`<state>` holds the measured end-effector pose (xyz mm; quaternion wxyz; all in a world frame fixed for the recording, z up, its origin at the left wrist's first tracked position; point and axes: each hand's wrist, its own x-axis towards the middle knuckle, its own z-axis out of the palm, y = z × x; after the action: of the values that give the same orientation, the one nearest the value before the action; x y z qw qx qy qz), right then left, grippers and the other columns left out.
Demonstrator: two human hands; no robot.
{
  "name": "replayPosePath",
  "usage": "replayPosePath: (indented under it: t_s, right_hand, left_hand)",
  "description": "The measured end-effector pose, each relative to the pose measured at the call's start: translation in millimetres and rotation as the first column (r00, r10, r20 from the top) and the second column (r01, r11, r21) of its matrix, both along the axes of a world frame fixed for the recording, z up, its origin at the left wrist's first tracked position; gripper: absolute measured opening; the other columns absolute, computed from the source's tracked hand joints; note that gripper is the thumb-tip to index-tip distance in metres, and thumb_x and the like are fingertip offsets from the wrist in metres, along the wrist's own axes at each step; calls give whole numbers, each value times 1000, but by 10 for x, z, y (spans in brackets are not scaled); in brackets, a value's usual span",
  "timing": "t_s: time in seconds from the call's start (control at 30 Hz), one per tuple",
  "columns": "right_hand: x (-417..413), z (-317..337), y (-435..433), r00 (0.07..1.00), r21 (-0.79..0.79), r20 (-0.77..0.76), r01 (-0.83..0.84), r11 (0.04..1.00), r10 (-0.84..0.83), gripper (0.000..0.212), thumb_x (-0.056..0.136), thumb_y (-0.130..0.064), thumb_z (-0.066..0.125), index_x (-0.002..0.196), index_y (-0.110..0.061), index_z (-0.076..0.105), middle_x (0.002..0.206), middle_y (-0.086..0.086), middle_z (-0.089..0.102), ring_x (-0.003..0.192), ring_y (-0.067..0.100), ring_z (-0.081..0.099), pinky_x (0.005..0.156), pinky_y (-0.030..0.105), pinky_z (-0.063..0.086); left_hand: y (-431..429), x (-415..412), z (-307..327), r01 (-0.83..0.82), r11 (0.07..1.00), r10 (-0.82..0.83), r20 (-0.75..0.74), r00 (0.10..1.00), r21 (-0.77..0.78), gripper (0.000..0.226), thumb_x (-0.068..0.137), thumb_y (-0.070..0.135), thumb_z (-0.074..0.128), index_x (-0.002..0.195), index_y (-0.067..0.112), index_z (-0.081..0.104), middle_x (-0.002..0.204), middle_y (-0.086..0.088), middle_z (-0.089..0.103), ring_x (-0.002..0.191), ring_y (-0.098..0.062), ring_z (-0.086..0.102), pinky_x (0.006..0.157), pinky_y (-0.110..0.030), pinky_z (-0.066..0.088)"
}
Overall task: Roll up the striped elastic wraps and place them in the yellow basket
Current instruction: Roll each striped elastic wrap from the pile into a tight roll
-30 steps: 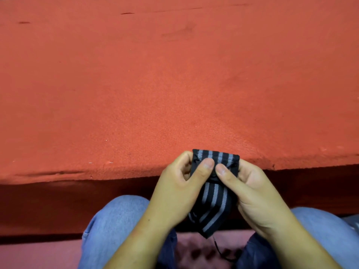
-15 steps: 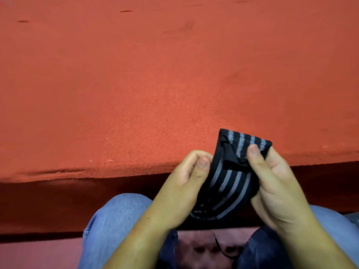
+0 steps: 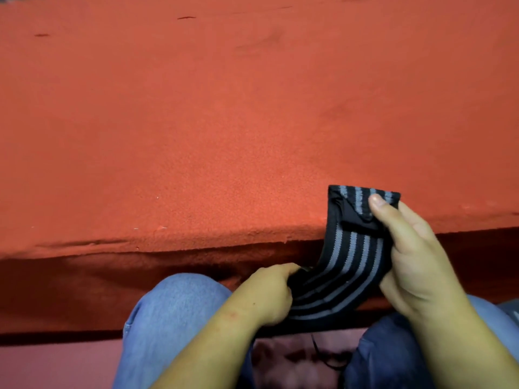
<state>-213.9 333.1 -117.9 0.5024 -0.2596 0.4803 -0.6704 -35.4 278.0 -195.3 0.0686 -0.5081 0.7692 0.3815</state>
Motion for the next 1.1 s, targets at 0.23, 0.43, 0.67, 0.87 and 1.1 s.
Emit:
replayPosePath:
  t_s: [0.23,0.43,0.67,0.87,1.1]
  right_hand:
    - [-311,44,170,983,295,-130,-87,951,130,26,100,-18,60,79,-16,75,75,6,72,65,15,69,63,31,51]
    - [-394,-33,244,981,425,-134,-73,902,143,20,97,-18,62,87,-9,77,82,14,74,66,21,69,67,31,52]
    - [-436,-114,271,955,522,-201,-85,848,219,20,85,-25,69,89,-6,75,81,17,70,72,29,65,76,42,48]
    - [-466,-171,248,895,590,-282,-122,798,346,33,82,-31,68,87,1,74,80,15,74,71,29,68,74,43,51]
    - [-399,-153,221,870,596,-342,-91,798,355,16,82,-30,68,73,-17,66,67,6,60,65,24,56,67,39,43]
  left_hand:
    - [46,-30,-162,71,997,-65,185,981,-28,50,99,37,52,149,43,46,148,0,58,137,-26,52,113,-44,43]
    - [28,-194,-323,89,996,-85,245,966,-6,51,101,39,52,151,39,45,152,-3,53,140,-28,48,114,-46,42]
    - [130,-391,-683,-83,996,76,228,971,23,35,103,38,50,135,30,62,138,-6,65,129,-31,59,107,-43,48]
    - [145,-394,-919,-101,993,86,186,979,69,34,105,39,44,127,25,66,132,-11,68,125,-34,61,107,-43,48]
    - [382,-430,-918,91,963,-150,221,964,255,40,109,37,45,136,14,63,140,-13,63,130,-34,58,109,-35,45]
